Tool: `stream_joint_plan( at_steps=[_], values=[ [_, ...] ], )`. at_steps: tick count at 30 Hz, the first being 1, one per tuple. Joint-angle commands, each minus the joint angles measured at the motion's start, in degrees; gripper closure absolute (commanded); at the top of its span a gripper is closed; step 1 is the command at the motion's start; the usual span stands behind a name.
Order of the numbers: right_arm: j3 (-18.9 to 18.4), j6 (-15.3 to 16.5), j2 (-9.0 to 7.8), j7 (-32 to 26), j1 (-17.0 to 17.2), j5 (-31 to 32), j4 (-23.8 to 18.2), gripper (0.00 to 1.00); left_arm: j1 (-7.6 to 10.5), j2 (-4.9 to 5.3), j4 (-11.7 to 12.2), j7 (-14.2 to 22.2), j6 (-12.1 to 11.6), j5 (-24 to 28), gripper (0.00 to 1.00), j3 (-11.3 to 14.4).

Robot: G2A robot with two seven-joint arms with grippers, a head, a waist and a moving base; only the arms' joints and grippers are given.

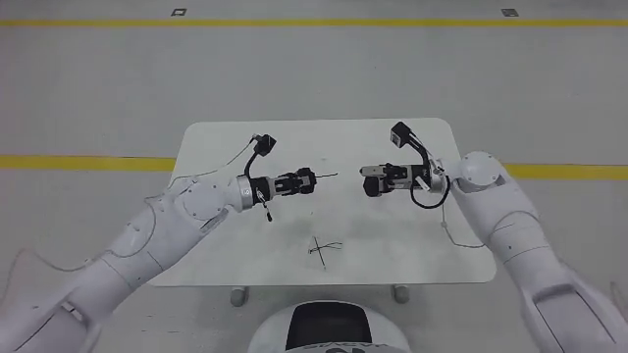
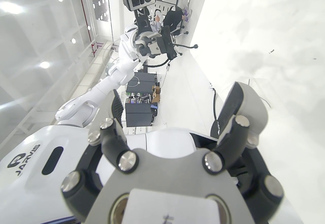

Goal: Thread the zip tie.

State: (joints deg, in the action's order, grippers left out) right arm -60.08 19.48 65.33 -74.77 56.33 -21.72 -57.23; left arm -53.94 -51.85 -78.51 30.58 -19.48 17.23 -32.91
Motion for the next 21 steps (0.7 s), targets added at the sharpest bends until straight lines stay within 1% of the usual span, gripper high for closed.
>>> stream_joint_plan(
  at_steps=[1, 4, 6, 7, 8, 9, 11, 12, 14, 17, 18, 21],
  values=[
    [0.0, 0.0, 0.0, 0.0, 0.0, 0.0, 0.0, 0.0, 0.0, 0.0, 0.0, 0.0, 0.0, 0.0, 1.0, 0.0],
    [0.0, 0.0, 0.0, 0.0, 0.0, 0.0, 0.0, 0.0, 0.0, 0.0, 0.0, 0.0, 0.0, 0.0, 1.0, 0.0],
    [0.0, 0.0, 0.0, 0.0, 0.0, 0.0, 0.0, 0.0, -0.88, -0.2, 0.3, 0.2, 0.1, 3.5, 1.0, -0.3],
    [0.4, -1.4, 0.08, 0.2, 0.5, -0.4, 0.3, 0.0, -1.11, -0.35, 0.7, 1.1, 0.0, 5.6, 1.0, -0.4],
    [0.6, -1.9, 0.13, 0.1, 0.2, -0.4, 0.8, 0.0, -1.1, -0.59, 1.3, 2.8, 0.0, 7.8, 1.0, -0.5],
    [0.8, -1.5, 0.22, -1.3, 0.1, -1.2, 1.3, 0.0, -1.14, -0.83, 1.2, 4.3, 0.0, 9.7, 1.0, -0.6],
    [1.3, -1.7, 0.53, -4.9, -0.7, -4.5, 3.2, 0.0, -1.55, -1.35, 1.0, 8.2, 0.0, 14.3, 1.0, -1.2],
    [2.4, -1.5, 0.77, -4.9, -1.1, -6.2, 4.1, 0.0, -1.84, -1.67, 1.4, 10.8, 0.0, 17.0, 1.0, -1.9],
    [4.3, -0.9, 0.93, -4.9, -2.1, -7.5, 5.6, 0.0, -2.12, -2.16, 2.5, 13.6, 0.0, 18.3, 1.0, -2.9],
    [8.0, -0.2, 1.13, -4.9, -3.6, -11.2, 7.5, 0.0, -2.79, -3.26, 3.6, 17.2, 0.0, 20.1, 1.0, -4.2],
    [9.6, 0.0, 1.15, -4.9, -4.1, -12.7, 7.8, 0.0, -3.05, -3.77, 4.2, 18.4, 0.0, 20.8, 1.0, -4.7],
    [12.6, 0.0, 0.97, -4.9, -5.2, -16.4, 8.4, 0.0, -3.33, -4.91, 5.6, 20.2, 0.0, 20.9, 1.0, -5.6]
  ],
)
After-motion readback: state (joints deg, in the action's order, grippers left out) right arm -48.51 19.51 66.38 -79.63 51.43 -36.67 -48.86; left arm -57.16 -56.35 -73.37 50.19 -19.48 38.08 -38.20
